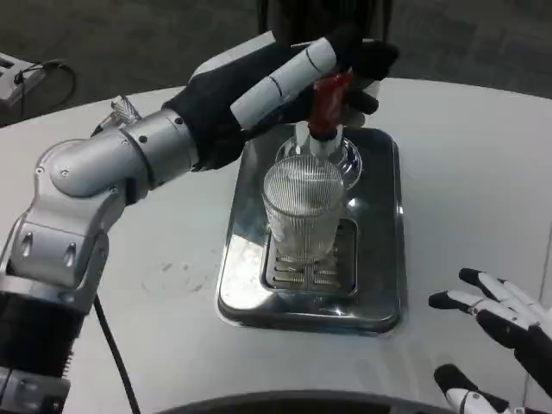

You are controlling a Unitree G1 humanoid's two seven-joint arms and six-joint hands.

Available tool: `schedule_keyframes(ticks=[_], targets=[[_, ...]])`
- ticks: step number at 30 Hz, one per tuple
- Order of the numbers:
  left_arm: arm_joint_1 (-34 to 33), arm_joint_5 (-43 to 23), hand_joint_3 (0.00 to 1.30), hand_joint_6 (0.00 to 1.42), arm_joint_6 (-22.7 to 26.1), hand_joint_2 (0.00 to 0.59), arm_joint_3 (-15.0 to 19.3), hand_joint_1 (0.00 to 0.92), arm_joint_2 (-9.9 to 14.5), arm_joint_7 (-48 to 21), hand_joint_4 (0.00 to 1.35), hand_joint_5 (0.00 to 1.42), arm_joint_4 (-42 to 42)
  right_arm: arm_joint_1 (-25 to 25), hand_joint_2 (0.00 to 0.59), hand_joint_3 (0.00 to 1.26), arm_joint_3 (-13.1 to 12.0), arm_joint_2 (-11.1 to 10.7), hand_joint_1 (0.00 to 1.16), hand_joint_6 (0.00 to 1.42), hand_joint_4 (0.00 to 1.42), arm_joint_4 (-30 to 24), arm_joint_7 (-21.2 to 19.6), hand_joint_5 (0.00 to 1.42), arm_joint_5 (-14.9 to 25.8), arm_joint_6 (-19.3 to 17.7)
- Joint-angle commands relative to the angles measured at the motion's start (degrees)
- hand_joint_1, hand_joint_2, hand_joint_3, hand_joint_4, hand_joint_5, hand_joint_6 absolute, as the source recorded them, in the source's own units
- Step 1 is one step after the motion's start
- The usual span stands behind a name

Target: Grasp the cup under the faucet to collect the drink, then remove the cup.

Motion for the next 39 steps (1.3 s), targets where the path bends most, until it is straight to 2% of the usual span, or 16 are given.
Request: schedule_keyframes(ticks=[1, 11, 15, 18, 21, 24, 29, 31, 33, 39], targets=[[0.0, 2.6, 0.22, 0.17, -0.6, 0.126, -2.3, 0.000, 0.5, -2.0, 0.14, 0.23, 1.6, -0.1, 0.469, 0.19, -0.3, -0.5, 0.32, 0.06, 0.01, 0.8, -0.2, 0.00, 1.1, 0.1], [0.0, 7.6, 0.18, 0.12, -7.6, 0.123, -5.1, 0.000, 0.6, -2.6, 0.10, 0.19, 4.5, -1.4, 0.465, 0.18, 0.5, -0.4, 0.32, 0.06, 0.01, 1.3, 0.0, 0.00, 2.2, 1.9], [-0.3, 10.1, 0.16, 0.10, -10.7, 0.123, -6.5, 0.000, 0.7, -2.6, 0.06, 0.16, 6.1, -2.2, 0.464, 0.18, 0.6, -0.3, 0.32, 0.06, 0.01, 1.5, 0.3, 0.00, 4.0, 3.7], [-0.7, 11.9, 0.15, 0.09, -13.3, 0.122, -7.4, 0.000, 0.8, -2.4, 0.04, 0.14, 7.5, -3.5, 0.461, 0.18, 0.0, 0.2, 0.31, 0.06, 0.01, 2.3, 0.6, 0.01, 8.2, 6.5], [-1.1, 12.9, 0.14, 0.09, -15.4, 0.122, -8.0, 0.000, 0.8, -2.1, 0.03, 0.12, 8.8, -4.7, 0.451, 0.18, 0.0, 0.0, 0.32, 0.06, 0.02, 2.5, -0.1, 0.02, 10.3, 7.9], [-1.4, 14.2, 0.13, 0.09, -17.3, 0.120, -8.5, 0.000, 0.8, -1.9, 0.03, 0.10, 9.9, -6.3, 0.436, 0.16, 0.0, 1.0, 0.33, 0.08, 0.02, 3.2, -0.4, 0.03, 14.1, 9.8], [-1.9, 15.3, 0.12, 0.08, -19.7, 0.120, -9.1, 0.000, 0.9, -1.3, 0.01, 0.08, 11.6, -8.4, 0.371, 0.10, 0.4, 2.8, 0.42, 0.12, 0.00, 5.3, -1.6, 0.04, 20.8, 10.7], [-2.0, 16.0, 0.12, 0.08, -20.8, 0.116, -9.5, 0.000, 1.0, -0.9, 0.00, 0.07, 11.9, -9.4, 0.313, 0.03, 1.8, 2.5, 0.51, 0.14, 0.00, 5.8, -3.0, 0.04, 20.5, 9.4], [-2.0, 16.3, 0.12, 0.08, -21.3, 0.062, -9.5, 0.000, 0.9, -0.8, 0.00, 0.06, 12.1, -10.8, 0.270, 0.00, 3.8, 2.7, 0.59, 0.14, 0.00, 6.9, -4.9, 0.04, 19.3, 8.3], [-1.5, 15.8, 0.12, 0.08, -21.7, 0.022, -9.1, 0.000, 1.1, -0.5, 0.00, 0.06, 11.2, -15.5, 0.241, 0.00, 11.5, 4.7, 0.64, 0.13, 0.00, 11.1, -10.0, 0.05, 15.0, 8.3]])
